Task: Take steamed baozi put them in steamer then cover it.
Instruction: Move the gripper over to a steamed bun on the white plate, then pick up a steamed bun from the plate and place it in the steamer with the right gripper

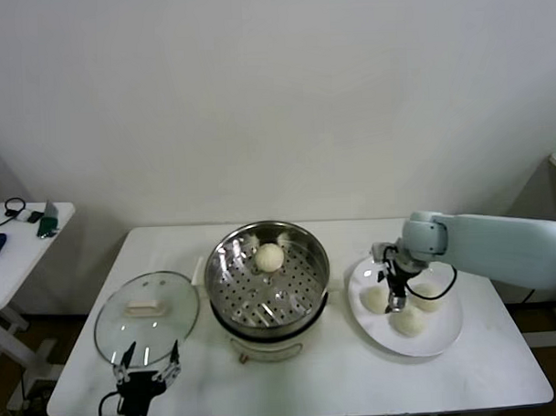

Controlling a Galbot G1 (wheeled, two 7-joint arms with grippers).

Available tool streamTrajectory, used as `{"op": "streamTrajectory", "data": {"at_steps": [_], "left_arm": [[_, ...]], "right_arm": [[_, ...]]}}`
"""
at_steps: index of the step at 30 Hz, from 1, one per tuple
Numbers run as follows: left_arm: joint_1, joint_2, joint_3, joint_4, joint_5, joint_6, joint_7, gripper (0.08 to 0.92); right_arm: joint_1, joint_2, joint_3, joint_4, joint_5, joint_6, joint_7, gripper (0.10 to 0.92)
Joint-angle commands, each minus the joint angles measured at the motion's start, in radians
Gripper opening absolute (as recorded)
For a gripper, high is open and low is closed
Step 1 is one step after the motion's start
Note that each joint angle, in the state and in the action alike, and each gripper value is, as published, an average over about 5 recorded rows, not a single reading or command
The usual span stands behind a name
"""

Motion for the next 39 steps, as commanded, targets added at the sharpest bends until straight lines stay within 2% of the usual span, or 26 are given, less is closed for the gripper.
{"op": "streamTrajectory", "data": {"at_steps": [1,11,17,23,27,31,35,39], "left_arm": [[0.001,-0.001,0.001,0.002,0.001,0.0,0.0,0.823],[-0.004,0.002,0.002,0.005,0.001,0.002,0.0,0.823],[-0.004,0.001,0.005,0.002,0.001,0.001,-0.001,0.823],[-0.002,0.001,0.006,-0.006,0.002,0.001,-0.001,0.823],[0.003,-0.001,0.005,-0.015,0.003,0.001,-0.001,0.823],[0.004,0.0,0.004,-0.021,0.003,0.003,-0.001,0.823],[0.003,0.0,0.004,-0.03,0.002,0.006,-0.001,0.823],[0.004,0.0,0.005,-0.037,-0.001,0.006,-0.001,0.823]], "right_arm": [[-0.093,0.028,0.057,-0.077,-0.034,-0.016,0.02,0.823],[-0.089,0.035,0.062,-0.096,-0.028,0.009,-0.004,0.814],[-0.089,0.033,0.078,-0.097,0.003,0.021,-0.009,0.721],[-0.04,0.011,0.082,-0.07,0.018,0.046,-0.035,0.713],[0.094,-0.021,0.037,-0.028,0.056,0.075,-0.075,0.712],[0.379,-0.025,-0.105,0.02,0.129,0.117,-0.143,0.712],[0.595,0.021,-0.172,0.04,0.232,0.129,-0.203,0.712],[0.712,0.093,-0.12,0.083,0.348,0.1,-0.208,0.71]]}}
